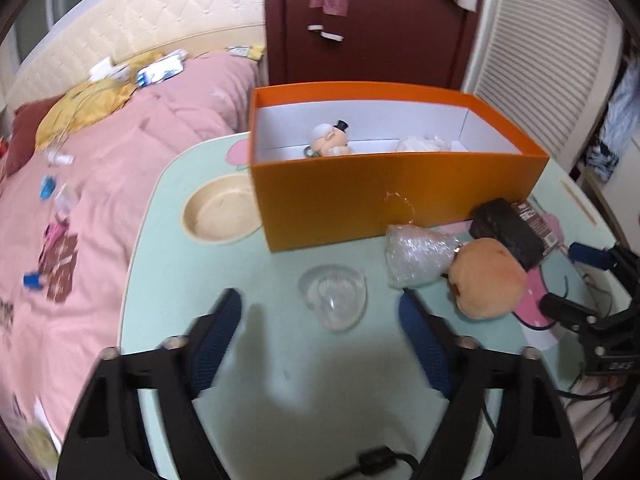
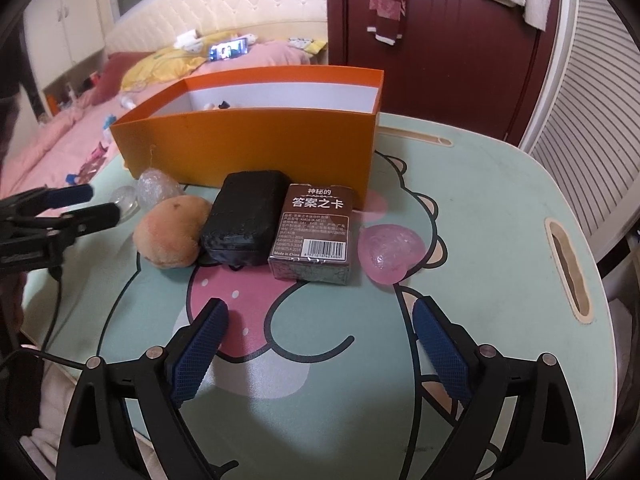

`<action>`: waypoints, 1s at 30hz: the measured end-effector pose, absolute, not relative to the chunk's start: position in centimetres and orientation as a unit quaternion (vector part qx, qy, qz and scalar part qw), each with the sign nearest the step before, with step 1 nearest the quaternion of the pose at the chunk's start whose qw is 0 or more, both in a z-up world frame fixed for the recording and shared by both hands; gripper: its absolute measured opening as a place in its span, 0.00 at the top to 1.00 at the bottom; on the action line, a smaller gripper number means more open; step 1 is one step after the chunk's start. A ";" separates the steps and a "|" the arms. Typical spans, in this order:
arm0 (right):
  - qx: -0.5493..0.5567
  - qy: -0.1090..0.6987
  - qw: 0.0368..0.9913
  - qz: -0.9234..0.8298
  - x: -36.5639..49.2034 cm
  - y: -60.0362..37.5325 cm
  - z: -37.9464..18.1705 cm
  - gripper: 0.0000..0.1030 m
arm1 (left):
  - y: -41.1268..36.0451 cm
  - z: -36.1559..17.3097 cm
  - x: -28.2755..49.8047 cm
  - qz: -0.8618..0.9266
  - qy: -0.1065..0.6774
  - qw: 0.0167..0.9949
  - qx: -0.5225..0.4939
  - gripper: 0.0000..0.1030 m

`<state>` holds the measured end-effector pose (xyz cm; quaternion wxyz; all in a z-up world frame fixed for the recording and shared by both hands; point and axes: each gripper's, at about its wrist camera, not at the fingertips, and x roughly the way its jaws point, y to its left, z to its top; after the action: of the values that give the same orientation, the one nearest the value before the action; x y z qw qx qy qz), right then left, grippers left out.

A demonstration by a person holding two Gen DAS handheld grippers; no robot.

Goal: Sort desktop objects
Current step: 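Grasp the clear plastic cup with the left gripper, then grasp the pink heart with the right gripper while the left gripper holds the cup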

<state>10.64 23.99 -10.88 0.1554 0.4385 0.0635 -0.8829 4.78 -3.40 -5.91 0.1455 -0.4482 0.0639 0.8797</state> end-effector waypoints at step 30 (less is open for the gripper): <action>0.434 -0.052 0.107 -0.893 7.2 29.3 -9.5 0.30 | -3.3 -6.1 7.8 0.888 0.056 0.168 -0.423 0.61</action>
<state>7.18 29.35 -9.48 0.1074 0.4341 -0.0515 -0.8930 7.80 -3.29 -6.07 0.1680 -0.4233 0.0563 0.8885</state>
